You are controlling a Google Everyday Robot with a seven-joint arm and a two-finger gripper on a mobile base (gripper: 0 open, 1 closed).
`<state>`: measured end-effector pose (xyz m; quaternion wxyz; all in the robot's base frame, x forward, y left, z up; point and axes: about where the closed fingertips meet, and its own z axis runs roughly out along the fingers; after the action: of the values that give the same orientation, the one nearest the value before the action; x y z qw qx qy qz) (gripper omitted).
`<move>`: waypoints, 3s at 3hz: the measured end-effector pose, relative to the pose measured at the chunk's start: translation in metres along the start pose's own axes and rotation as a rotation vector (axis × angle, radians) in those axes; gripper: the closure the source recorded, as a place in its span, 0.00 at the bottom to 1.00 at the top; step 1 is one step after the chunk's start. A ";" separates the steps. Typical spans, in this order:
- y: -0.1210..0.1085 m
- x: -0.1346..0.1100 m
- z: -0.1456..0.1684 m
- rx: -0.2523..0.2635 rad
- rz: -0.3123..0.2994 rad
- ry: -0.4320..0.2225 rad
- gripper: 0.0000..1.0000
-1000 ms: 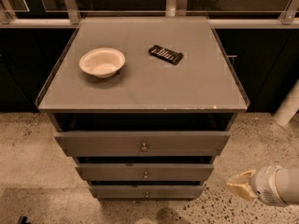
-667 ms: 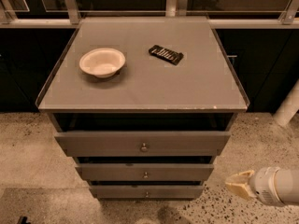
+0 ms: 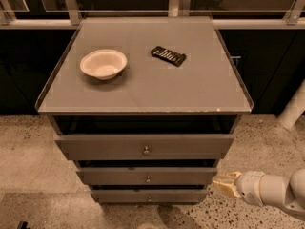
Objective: Open bottom drawer
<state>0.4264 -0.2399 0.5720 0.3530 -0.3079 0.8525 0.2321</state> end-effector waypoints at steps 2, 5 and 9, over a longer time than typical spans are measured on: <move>-0.008 0.016 0.037 -0.025 0.035 -0.020 1.00; -0.001 0.092 0.104 -0.053 0.145 -0.025 1.00; -0.002 0.132 0.163 -0.119 0.211 -0.055 1.00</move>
Offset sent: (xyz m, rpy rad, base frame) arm 0.0125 0.0088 -0.0294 0.0337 0.0090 -0.0066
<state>0.4283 -0.1893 0.3685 0.3310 -0.2305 0.8548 0.3265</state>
